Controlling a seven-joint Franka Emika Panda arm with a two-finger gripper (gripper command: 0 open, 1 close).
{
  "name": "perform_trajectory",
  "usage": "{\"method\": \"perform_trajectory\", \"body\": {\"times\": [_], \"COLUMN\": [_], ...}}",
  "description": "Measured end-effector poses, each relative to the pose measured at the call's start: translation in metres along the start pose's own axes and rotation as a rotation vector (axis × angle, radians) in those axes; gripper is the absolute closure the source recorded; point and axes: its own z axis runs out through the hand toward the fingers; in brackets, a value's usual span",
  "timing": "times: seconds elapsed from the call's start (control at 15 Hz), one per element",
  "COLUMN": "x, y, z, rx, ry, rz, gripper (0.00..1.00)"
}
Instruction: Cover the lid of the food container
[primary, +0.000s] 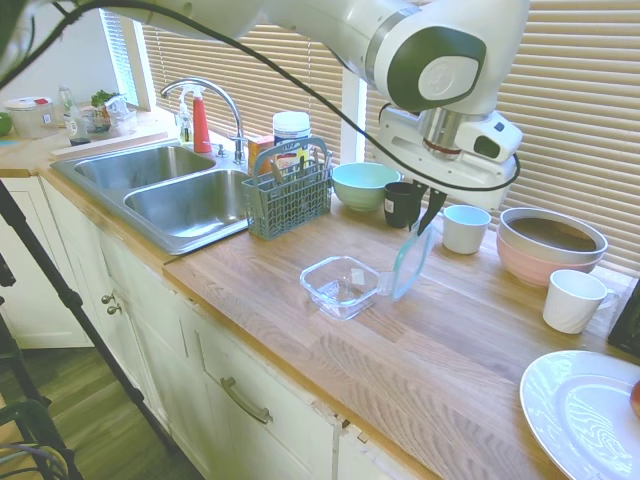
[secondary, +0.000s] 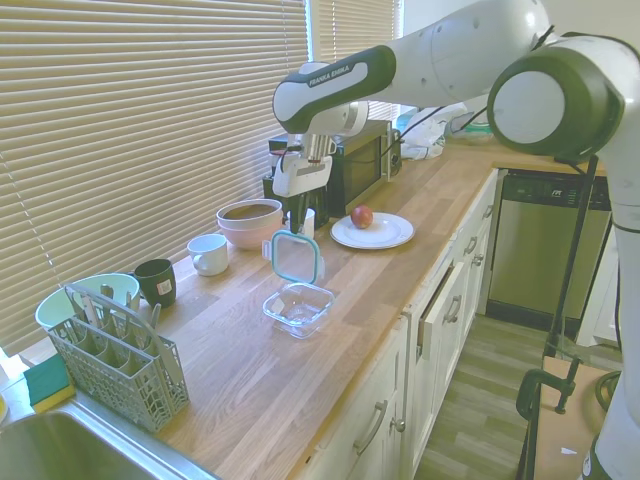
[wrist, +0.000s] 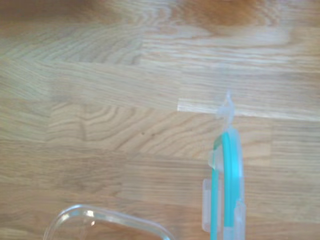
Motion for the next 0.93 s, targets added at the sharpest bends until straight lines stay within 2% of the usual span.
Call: {"method": "perform_trajectory", "body": {"times": [0.33,0.6,0.93], "x": [-0.054,-0.100,-0.108], "y": [0.029,0.040,0.030], "z": [-0.012,-0.005,-0.011], "rx": [0.012,0.013,0.017], "ry": [0.016,0.027,0.043], "rz": [0.009,-0.007,-0.018], "gripper": [1.00,1.00,1.00]}}
